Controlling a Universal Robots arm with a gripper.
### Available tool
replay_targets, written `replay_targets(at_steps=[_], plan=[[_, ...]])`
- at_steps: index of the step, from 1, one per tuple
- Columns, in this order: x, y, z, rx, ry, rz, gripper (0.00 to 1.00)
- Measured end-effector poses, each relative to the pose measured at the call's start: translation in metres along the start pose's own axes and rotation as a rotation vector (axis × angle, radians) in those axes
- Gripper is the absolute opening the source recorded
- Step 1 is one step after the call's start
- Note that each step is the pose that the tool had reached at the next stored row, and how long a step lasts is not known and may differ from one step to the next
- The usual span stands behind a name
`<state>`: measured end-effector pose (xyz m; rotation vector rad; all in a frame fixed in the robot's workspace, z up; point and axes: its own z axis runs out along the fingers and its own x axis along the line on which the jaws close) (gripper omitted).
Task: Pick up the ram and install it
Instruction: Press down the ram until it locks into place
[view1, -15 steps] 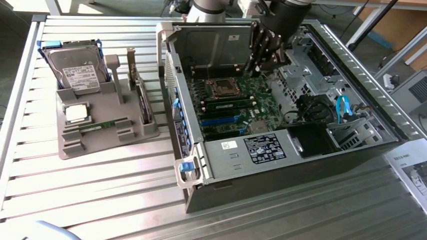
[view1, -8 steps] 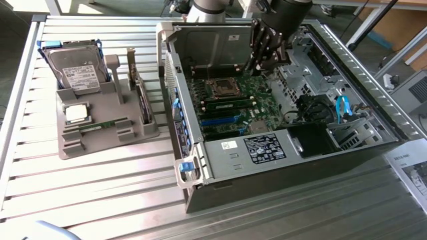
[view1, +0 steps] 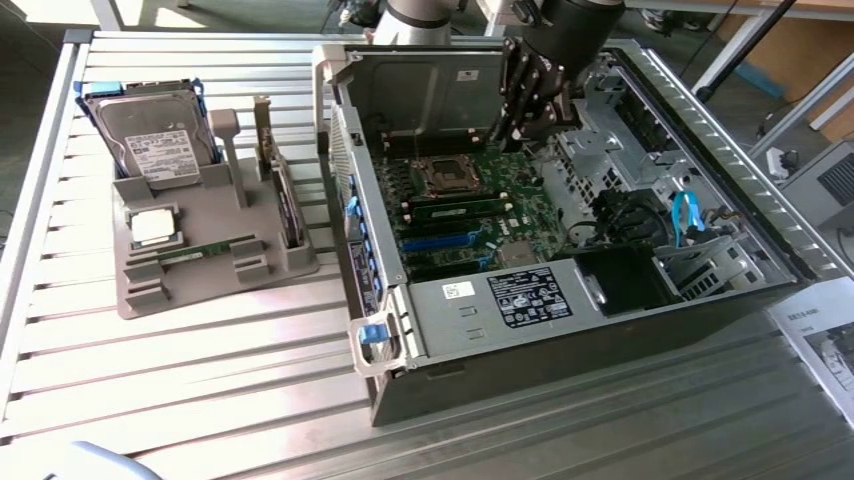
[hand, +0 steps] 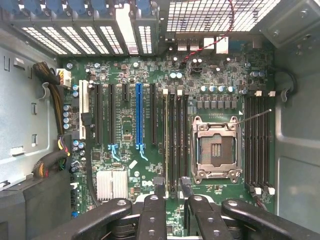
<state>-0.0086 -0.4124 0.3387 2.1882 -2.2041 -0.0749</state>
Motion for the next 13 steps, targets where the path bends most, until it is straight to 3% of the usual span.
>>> replay_targets(at_steps=[3,5,13], plan=[[0.0000,0.0000,0.0000,0.0000,0.0000,0.000,0.24],[0.0000,0.0000,0.0000,0.0000,0.0000,0.000,0.11],[0.0000,0.0000,0.0000,0.0000,-0.0001,0.000,0.10]])
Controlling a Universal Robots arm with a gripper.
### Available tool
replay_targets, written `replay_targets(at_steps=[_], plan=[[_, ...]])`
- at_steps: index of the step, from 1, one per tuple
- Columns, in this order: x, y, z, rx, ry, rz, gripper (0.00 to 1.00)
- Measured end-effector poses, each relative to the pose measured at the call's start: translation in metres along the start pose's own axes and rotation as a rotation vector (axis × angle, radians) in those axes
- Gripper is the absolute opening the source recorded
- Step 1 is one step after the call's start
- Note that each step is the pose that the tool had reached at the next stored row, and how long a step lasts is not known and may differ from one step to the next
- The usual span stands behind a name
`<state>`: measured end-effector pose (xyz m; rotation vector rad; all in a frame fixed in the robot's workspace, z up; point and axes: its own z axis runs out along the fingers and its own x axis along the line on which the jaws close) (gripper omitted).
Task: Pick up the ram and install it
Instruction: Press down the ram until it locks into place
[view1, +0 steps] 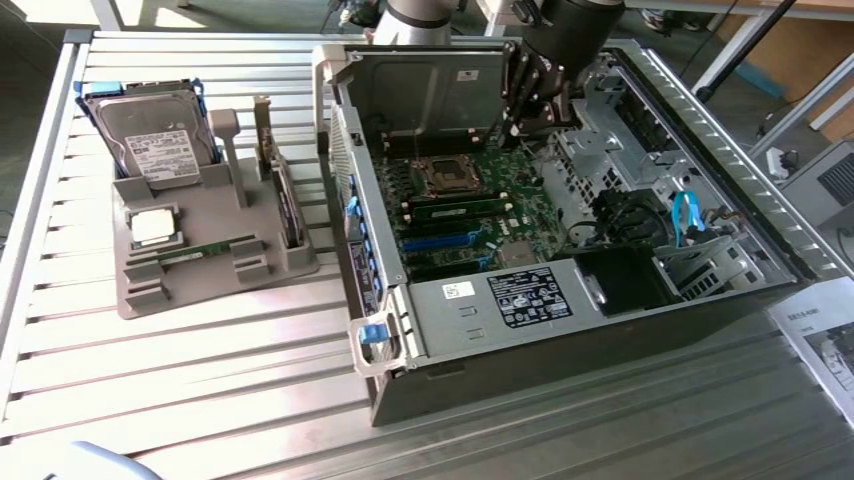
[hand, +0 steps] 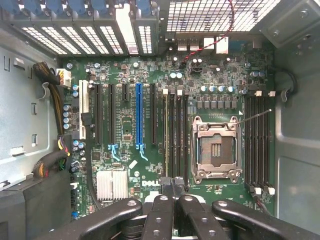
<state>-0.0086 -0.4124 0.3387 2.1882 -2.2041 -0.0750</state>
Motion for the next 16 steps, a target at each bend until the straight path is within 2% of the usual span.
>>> replay_targets(at_steps=[4,6,8,12,16], plan=[[0.0000,0.0000,0.0000,0.0001,0.0002,0.000,0.10],[0.0000,0.0000,0.0001,0.0024,0.0000,0.000,0.10],[0.0000,0.0001,0.0002,0.0076,-0.0001,0.000,0.10],[0.0000,0.0000,0.0002,0.0222,-0.0001,-0.001,0.10],[0.0000,0.0000,0.0001,0.0241,0.0000,-0.001,0.10]])
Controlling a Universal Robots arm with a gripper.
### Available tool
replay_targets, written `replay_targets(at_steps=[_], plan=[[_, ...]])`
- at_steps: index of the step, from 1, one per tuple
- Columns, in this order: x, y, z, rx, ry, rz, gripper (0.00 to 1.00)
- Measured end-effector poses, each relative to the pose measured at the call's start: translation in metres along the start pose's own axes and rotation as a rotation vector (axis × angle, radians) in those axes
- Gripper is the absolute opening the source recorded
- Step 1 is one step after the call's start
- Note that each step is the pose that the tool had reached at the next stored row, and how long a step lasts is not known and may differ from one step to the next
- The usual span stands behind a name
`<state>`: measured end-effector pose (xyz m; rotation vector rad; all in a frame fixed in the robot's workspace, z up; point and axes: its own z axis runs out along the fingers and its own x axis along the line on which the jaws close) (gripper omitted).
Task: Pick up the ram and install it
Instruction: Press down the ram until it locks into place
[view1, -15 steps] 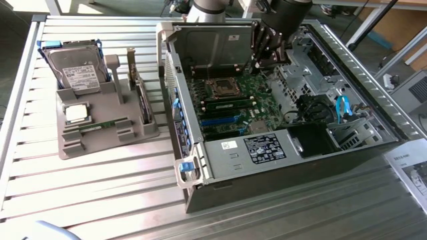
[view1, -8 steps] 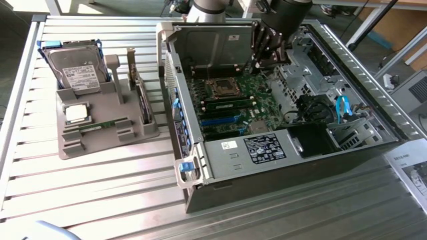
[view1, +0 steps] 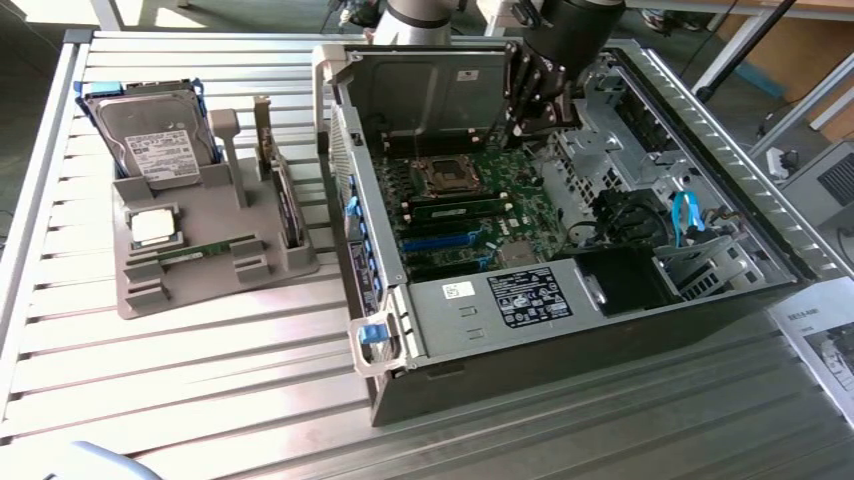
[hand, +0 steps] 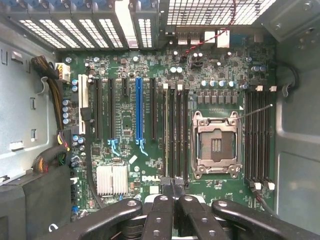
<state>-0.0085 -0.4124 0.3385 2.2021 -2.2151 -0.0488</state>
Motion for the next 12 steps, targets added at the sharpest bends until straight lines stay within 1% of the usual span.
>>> replay_targets(at_steps=[4,12], plan=[[0.000,-0.0014,-0.0001,0.0000,0.0001,0.000,0.10],[0.000,-0.0182,-0.0007,0.0000,0.0001,0.000,0.10]])
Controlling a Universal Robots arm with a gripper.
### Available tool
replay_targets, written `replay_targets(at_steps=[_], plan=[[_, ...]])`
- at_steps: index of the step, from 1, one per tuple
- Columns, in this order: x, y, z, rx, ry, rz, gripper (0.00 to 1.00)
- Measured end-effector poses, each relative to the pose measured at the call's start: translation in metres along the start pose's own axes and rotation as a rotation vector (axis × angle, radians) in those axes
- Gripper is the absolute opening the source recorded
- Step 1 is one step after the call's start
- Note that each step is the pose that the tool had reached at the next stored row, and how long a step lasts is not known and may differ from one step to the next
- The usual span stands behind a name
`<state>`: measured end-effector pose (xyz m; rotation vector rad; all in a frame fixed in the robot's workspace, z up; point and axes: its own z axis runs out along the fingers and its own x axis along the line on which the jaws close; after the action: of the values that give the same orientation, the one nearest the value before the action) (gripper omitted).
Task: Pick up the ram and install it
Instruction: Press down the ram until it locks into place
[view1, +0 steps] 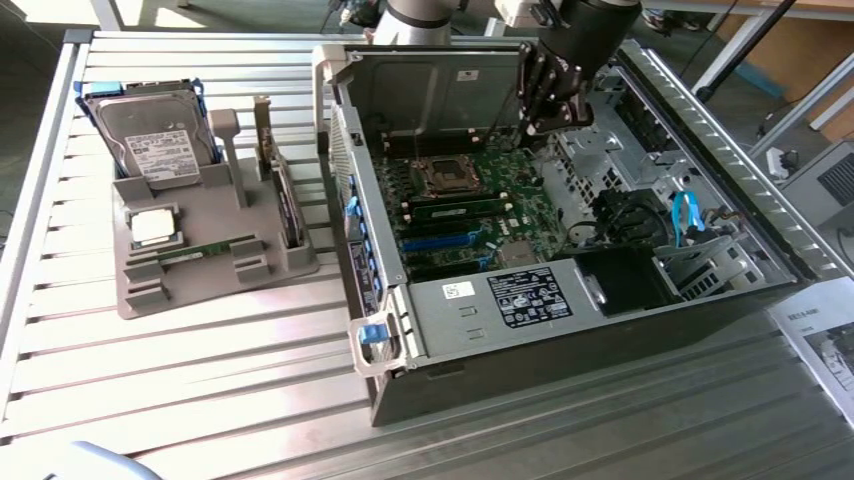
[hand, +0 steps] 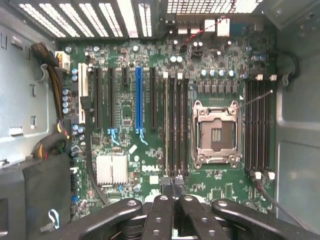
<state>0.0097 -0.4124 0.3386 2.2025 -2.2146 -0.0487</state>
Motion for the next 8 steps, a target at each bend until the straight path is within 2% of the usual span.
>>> replay_targets(at_steps=[8], plan=[[0.000,-0.0115,-0.0004,0.0000,0.0000,0.000,0.10]])
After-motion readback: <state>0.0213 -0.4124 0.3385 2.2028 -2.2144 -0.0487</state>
